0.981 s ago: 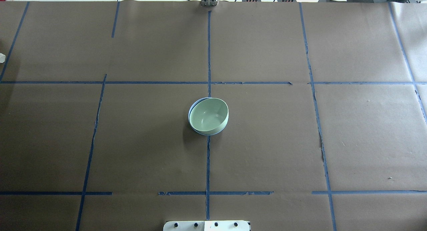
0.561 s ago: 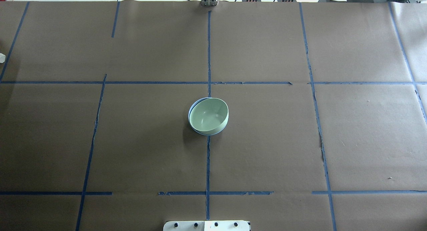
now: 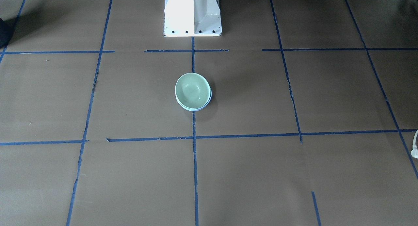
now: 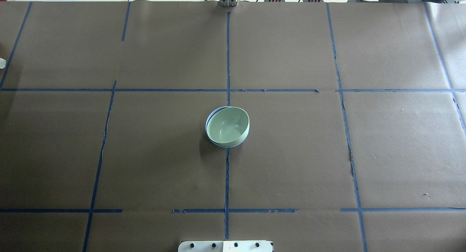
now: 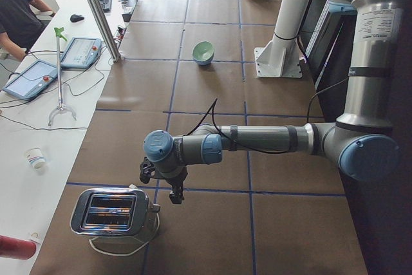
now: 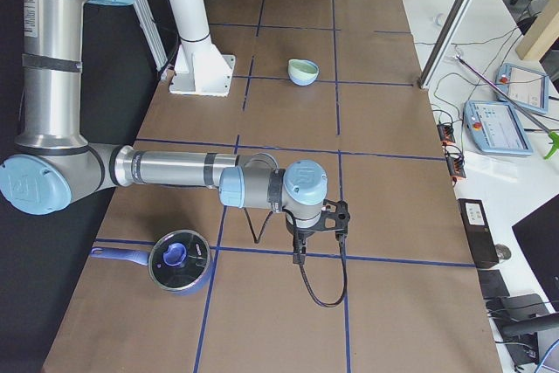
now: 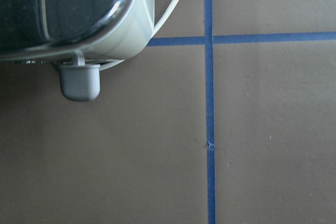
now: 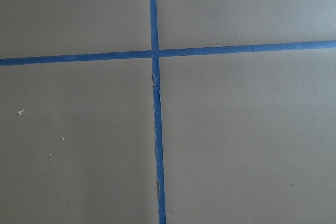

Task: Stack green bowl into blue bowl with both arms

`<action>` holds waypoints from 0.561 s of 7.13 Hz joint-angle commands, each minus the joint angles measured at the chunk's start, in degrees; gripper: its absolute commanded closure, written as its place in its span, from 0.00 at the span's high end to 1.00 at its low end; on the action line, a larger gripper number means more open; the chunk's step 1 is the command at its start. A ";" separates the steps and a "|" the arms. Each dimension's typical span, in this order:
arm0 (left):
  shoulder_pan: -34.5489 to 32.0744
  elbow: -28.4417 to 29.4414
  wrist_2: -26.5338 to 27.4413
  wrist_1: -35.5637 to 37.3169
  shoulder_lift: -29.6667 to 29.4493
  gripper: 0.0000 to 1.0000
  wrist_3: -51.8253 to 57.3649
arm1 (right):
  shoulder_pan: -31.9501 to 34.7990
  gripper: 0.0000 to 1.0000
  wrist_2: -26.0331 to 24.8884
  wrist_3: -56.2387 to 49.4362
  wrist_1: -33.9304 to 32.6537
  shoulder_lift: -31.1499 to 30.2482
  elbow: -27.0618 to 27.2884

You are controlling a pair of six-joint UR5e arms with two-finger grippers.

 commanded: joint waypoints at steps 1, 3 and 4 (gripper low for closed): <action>-0.02 0.07 0.03 0.00 0.20 1.00 -0.35 | 0.01 1.00 0.00 0.00 0.07 0.36 0.28; -0.45 -0.27 0.03 0.00 0.37 1.00 -0.18 | -0.07 1.00 0.00 0.00 0.07 0.54 0.02; -0.46 -0.36 0.03 -0.18 0.37 1.00 -0.18 | 0.01 1.00 0.00 0.00 0.07 0.45 0.28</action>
